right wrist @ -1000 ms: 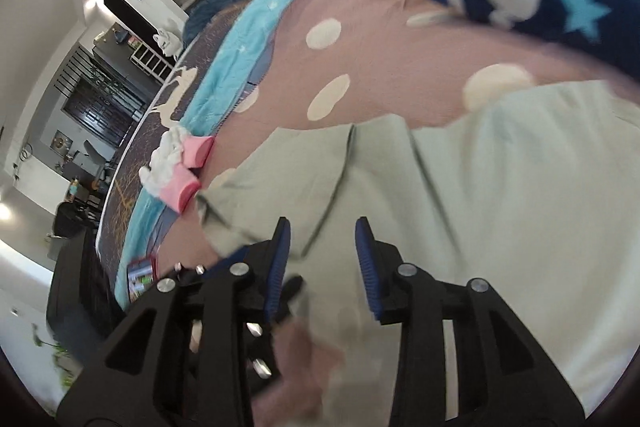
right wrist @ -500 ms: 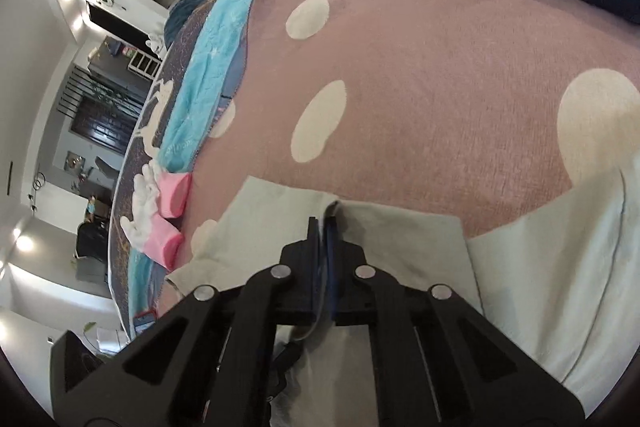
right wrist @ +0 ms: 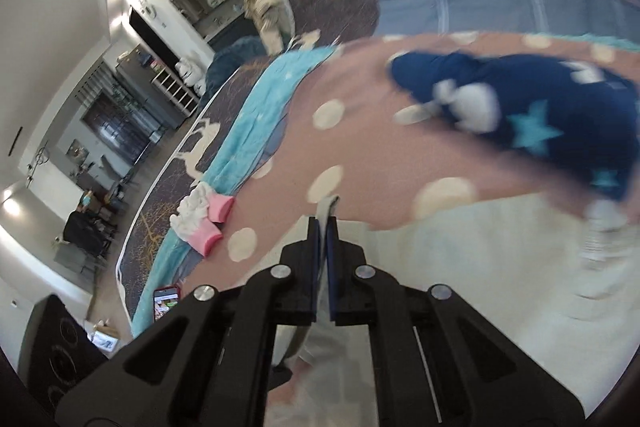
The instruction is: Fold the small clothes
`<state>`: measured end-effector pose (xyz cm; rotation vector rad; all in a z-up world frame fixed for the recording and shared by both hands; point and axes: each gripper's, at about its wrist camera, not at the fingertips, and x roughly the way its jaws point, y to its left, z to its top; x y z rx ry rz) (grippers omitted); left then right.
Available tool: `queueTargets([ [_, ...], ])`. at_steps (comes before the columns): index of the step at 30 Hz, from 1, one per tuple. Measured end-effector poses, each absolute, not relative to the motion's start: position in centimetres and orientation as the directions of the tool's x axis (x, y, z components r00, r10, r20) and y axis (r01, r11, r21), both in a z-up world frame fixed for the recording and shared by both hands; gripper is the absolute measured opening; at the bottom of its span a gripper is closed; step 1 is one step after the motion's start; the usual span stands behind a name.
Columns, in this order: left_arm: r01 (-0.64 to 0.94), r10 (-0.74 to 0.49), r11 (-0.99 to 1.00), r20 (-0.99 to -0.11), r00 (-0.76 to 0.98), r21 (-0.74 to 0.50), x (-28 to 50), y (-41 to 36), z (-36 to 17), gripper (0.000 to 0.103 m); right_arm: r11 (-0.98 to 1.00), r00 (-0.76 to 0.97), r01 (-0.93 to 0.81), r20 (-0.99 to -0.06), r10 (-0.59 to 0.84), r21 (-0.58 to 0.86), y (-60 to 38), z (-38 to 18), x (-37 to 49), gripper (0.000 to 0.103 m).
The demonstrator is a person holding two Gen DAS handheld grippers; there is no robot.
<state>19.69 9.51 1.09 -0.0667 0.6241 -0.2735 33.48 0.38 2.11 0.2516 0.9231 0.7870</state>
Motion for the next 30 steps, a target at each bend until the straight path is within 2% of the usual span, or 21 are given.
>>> queueTargets([
  [6, 0.366, -0.395, 0.915, -0.571, 0.72, -0.172, 19.4, 1.1, 1.9, 0.005, 0.745, 0.434, -0.421, -0.606, 0.666, 0.518, -10.2, 2.2, 32.3, 0.003],
  [12, 0.455, -0.45, 0.875, -0.618, 0.644, -0.163, 20.8, -6.5, -0.2, 0.005, 0.769, 0.475, -0.311, -0.609, 0.635, 0.559, -18.1, -1.0, 31.9, 0.003],
  [21, 0.507, -0.442, 0.853, -0.691, 0.572, -0.125, 21.6, -13.5, -4.0, 0.006, 0.79, 0.507, -0.196, -0.63, 0.588, 0.58, -25.4, -5.0, 31.8, 0.003],
  [24, 0.513, -0.427, 0.852, -0.71, 0.56, -0.108, 21.8, -13.6, -5.0, 0.014, 0.798, 0.519, -0.161, -0.638, 0.569, 0.58, -27.0, -6.1, 31.9, 0.003],
  [25, 0.508, -0.417, 0.856, -0.708, 0.57, -0.095, 21.3, -13.0, -4.9, 0.023, 0.797, 0.521, -0.148, -0.639, 0.566, 0.585, -27.4, -6.4, 32.0, 0.003],
  [26, 0.497, -0.406, 0.864, -0.701, 0.586, -0.084, 20.8, -12.4, -4.8, 0.037, 0.797, 0.522, -0.136, -0.64, 0.563, 0.589, -27.7, -6.7, 32.0, 0.004],
  [29, 0.435, -0.341, 0.9, -0.674, 0.655, -0.033, 19.5, -8.2, -4.5, 0.052, 0.817, 0.536, -0.093, -0.663, 0.523, 0.57, -28.6, -7.5, 31.6, 0.009],
  [30, 0.409, -0.311, 0.912, -0.671, 0.673, -0.013, 18.9, -6.7, -4.5, 0.057, 0.824, 0.538, -0.075, -0.672, 0.508, 0.562, -29.0, -7.8, 31.3, 0.016],
])
